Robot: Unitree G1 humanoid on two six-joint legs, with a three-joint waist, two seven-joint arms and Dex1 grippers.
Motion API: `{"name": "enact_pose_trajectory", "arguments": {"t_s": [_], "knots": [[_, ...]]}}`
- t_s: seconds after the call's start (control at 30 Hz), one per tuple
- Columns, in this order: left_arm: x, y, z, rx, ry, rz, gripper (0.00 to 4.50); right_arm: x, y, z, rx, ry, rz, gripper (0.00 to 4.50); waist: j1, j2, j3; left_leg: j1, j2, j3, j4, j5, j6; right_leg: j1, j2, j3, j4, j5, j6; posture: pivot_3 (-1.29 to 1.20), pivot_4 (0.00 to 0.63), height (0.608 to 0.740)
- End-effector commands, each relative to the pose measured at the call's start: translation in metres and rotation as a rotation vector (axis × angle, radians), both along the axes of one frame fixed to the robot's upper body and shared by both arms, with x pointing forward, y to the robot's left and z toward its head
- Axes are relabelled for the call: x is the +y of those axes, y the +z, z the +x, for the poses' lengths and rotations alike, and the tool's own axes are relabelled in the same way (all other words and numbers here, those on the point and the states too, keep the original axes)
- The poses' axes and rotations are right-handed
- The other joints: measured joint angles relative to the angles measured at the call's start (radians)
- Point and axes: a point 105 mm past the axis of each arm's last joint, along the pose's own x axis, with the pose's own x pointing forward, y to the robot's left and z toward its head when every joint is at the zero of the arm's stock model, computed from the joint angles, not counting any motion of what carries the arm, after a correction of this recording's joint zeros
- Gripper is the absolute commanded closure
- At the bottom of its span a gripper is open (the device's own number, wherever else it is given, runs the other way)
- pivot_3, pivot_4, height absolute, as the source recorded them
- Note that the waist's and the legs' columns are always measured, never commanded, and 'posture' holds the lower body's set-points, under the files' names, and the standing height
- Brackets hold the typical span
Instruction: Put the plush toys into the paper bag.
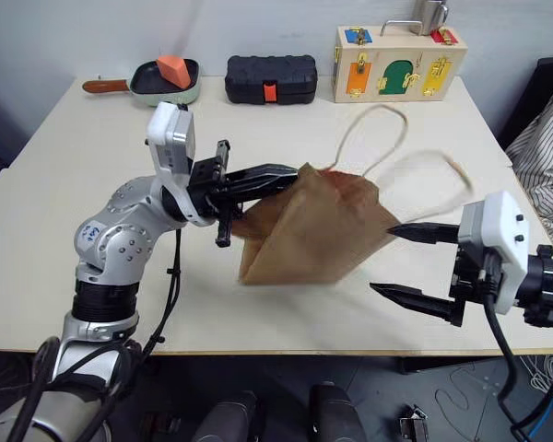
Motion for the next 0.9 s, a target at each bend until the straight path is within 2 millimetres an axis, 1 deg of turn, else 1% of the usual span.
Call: {"name": "enact_pose_trajectory", "arguments": {"t_s": [0.03,0.07,0.13,0.27,0.47,0.6,0.67,0.73,0.8,0.87,0.9], "knots": [[0.019,-0.046,0.010,-0.048,0.066,0.184,4.50,0.005,0.010,-0.010,-0.029,0.039,-0.023,0.01,-0.002,0.000,0.000,0.001,0.000,0.001,0.000,0.000,0.000,0.000,0.000,0.001,0.000,0.000,0.000,0.00,0.150,0.740],[0.027,-0.059,0.013,-0.064,0.082,0.242,4.50,0.006,0.009,-0.012,-0.020,0.051,-0.023,0.01,-0.002,0.000,0.000,0.001,0.000,0.001,0.000,0.000,0.000,0.000,0.000,0.001,0.000,0.000,0.000,0.00,0.150,0.740],[0.040,-0.073,0.016,-0.083,0.106,0.304,4.50,0.007,0.008,-0.013,-0.012,0.062,-0.022,0.01,0.001,0.000,0.000,0.002,0.000,0.000,0.000,0.000,0.000,0.000,0.000,0.001,0.001,0.000,0.000,0.00,0.150,0.740],[0.057,-0.076,0.015,-0.105,0.132,0.351,4.50,0.009,0.005,-0.013,0.002,0.081,-0.018,0.01,0.013,0.000,0.000,-0.001,0.000,-0.001,0.002,-0.001,0.001,0.000,-0.001,0.000,-0.002,0.000,0.001,0.00,0.150,0.740],[0.075,-0.065,0.014,-0.113,0.189,0.360,4.50,0.010,0.002,-0.011,0.018,0.113,-0.022,0.01,0.019,0.000,0.000,-0.001,0.000,-0.001,0.001,-0.002,0.003,0.001,-0.001,0.000,-0.005,0.001,0.002,0.00,0.150,0.740],[0.091,-0.046,0.019,-0.115,0.250,0.359,4.50,0.008,0.006,-0.005,0.001,0.127,-0.024,0.01,0.013,0.000,0.000,-0.001,0.000,-0.001,0.001,-0.002,0.003,0.001,-0.001,0.000,-0.004,0.001,0.002,0.00,0.150,0.740],[0.098,-0.038,0.026,-0.130,0.306,0.357,4.50,0.005,0.008,0.000,-0.009,0.131,-0.021,0.01,0.009,0.000,0.000,-0.001,0.000,-0.001,0.001,-0.002,0.003,0.001,-0.001,0.000,-0.004,0.001,0.002,0.00,0.150,0.740],[0.102,-0.035,0.029,-0.129,0.332,0.354,4.50,0.005,0.009,0.004,-0.012,0.136,-0.021,0.01,0.004,0.000,0.000,-0.001,0.000,-0.001,0.001,-0.002,0.003,0.001,-0.001,0.000,-0.004,0.001,0.002,0.00,0.150,0.740],[0.103,-0.034,0.026,-0.111,0.331,0.343,4.50,0.004,0.008,0.005,-0.013,0.143,-0.024,0.01,0.003,0.000,0.000,-0.001,0.000,-0.001,0.001,-0.002,0.003,0.001,-0.001,0.000,-0.004,0.001,0.002,0.00,0.150,0.740],[0.102,-0.036,0.019,-0.112,0.336,0.355,4.50,0.004,0.007,0.007,-0.013,0.152,-0.025,0.01,0.003,0.000,0.000,-0.001,0.000,-0.001,0.001,-0.002,0.003,0.001,-0.001,0.000,-0.004,0.001,0.002,0.00,0.150,0.740],[0.102,-0.037,0.020,-0.113,0.351,0.355,4.50,0.004,0.007,0.007,-0.013,0.156,-0.025,0.01,0.002,0.000,0.000,-0.001,0.000,-0.001,0.001,-0.002,0.003,0.001,-0.001,0.000,-0.004,0.001,0.002,0.00,0.150,0.740]]}}
